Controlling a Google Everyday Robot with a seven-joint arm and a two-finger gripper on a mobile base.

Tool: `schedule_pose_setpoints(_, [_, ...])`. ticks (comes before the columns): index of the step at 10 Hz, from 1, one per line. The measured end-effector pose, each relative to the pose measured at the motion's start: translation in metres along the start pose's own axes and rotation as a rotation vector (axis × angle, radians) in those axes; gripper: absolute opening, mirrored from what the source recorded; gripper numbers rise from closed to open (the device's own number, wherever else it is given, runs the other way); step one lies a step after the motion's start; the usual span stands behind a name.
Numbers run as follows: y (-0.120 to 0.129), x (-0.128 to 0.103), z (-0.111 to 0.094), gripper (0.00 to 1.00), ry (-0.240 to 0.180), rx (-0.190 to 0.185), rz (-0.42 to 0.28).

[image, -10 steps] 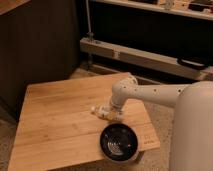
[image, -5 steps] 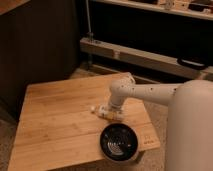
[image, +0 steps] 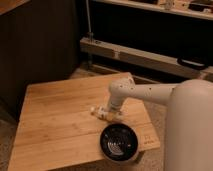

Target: Place the bottle in the ceramic bowl

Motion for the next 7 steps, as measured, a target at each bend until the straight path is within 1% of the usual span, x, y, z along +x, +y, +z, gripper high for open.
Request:
schedule_pose_setpoints(1, [-0.001,0.005,-0.02,0.0,-0.057,-0.013,0.018])
schedule_pose_setpoints(3, [0.002,0.011,-0.058,0.0,-0.122,-0.028,0.036])
schedule_pose_setpoints(4, [0.007,0.019,-0.09,0.0,-0.163,-0.036,0.051])
schedule_pose_setpoints(5, [0.012,0.025,-0.114,0.0,-0.197,-0.044,0.063])
schedule_pose_setpoints(6, [0.018,0.031,-0.135,0.0,-0.241,-0.052,0.075])
schedule_pose_setpoints(7, [0.026,0.042,-0.151,0.0,-0.275,-0.072,0.095])
